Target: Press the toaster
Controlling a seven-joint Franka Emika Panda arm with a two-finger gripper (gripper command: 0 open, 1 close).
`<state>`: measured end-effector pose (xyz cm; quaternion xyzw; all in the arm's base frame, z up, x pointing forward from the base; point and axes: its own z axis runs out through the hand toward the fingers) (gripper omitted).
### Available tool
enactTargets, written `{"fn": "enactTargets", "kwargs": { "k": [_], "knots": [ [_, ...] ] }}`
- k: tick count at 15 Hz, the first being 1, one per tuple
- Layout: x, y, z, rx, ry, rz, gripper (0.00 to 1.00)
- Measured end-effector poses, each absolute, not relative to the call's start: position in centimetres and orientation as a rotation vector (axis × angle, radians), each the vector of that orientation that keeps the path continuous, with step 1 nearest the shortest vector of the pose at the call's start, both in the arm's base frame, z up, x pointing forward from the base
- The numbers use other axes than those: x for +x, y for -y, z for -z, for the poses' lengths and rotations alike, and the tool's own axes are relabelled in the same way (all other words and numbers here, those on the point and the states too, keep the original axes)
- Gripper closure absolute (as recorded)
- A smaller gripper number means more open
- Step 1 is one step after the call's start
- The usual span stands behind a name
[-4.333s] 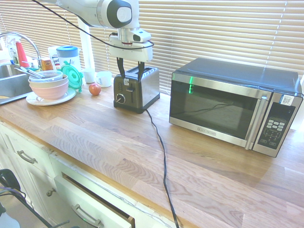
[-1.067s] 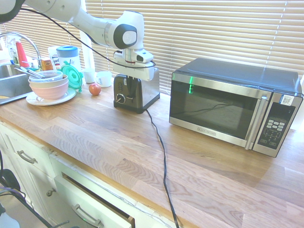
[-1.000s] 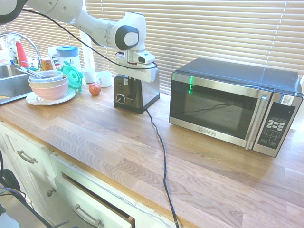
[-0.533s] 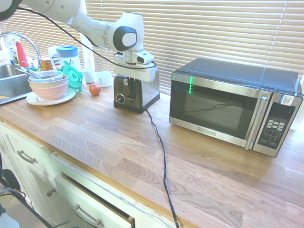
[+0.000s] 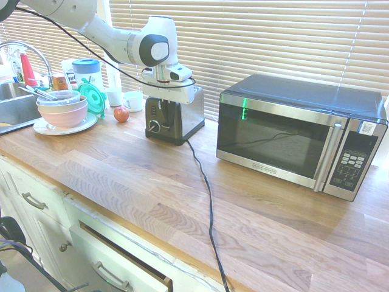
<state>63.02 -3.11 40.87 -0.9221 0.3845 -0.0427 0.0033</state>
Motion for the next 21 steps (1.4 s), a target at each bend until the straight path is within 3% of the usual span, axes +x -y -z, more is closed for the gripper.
{"fn": "enactTargets", "kwargs": {
  "k": [21],
  "knots": [
    [63.4,1.1,-39.2,-2.921,-1.183,0.11,1.0]
  ]
}}
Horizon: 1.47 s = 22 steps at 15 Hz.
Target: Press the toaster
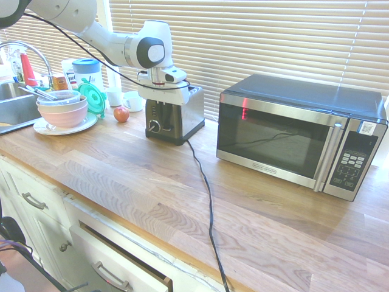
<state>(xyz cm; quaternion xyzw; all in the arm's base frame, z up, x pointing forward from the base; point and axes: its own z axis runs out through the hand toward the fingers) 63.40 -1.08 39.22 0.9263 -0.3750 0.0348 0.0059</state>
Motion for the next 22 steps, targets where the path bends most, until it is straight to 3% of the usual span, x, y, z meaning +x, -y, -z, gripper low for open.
{"fn": "enactTargets", "kwargs": {
  "k": [5,12,18,22],
  "knots": [
    [63.2,0.9,-40.4,2.904,1.173,-0.128,1.0],
    [53.7,10.8,-47.0,3.011,1.194,-0.666,1.0],
    [41.6,11.1,-44.8,3.049,1.041,-0.611,1.0],
    [34.7,5.4,-40.3,3.011,0.904,-0.379,1.0]
  ]
}}
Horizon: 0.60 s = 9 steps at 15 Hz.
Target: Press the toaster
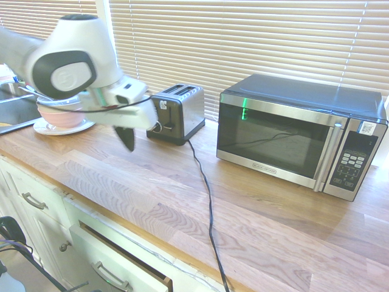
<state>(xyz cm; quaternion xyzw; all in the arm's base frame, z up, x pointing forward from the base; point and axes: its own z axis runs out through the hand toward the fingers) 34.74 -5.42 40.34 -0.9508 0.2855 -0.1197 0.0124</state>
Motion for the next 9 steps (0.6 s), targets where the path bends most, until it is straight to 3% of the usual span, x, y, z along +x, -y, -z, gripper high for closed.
{"fn": "enactTargets", "kwargs": {
  "k": [4,9],
  "knots": [
    [36.9,0.7,-42.3,-3.043,-0.88,0.256,1.0],
    [45.2,0.4,-42.5,-3.091,-0.84,0.01,1.0]
  ]
}}
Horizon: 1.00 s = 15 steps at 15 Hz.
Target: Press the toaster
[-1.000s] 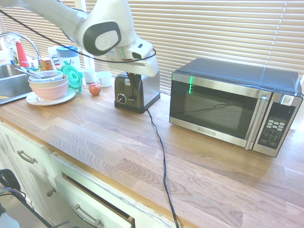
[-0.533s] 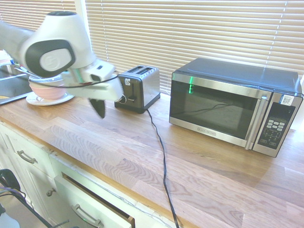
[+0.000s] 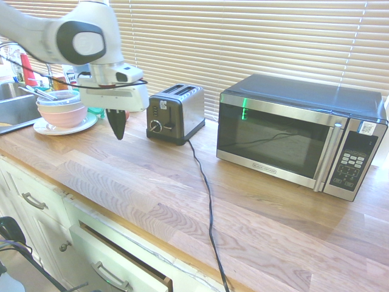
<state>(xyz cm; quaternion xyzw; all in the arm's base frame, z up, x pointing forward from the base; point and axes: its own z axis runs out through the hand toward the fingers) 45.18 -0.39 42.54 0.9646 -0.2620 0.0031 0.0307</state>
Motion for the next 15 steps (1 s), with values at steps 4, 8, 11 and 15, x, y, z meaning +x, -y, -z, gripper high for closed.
{"fn": "enactTargets", "kwargs": {
  "k": [4,8,11,15],
  "knots": [
    [47.5,0.2,-42.2,2.977,0.795,0.034,0.0],
    [47.5,-0.1,-42.5,2.972,0.79,0.029,0.0],
    [47.4,-0.3,-42.3,2.971,0.792,0.034,0.0],
    [47.4,0.1,-42.3,2.969,0.802,0.035,0.0]
  ]
}}
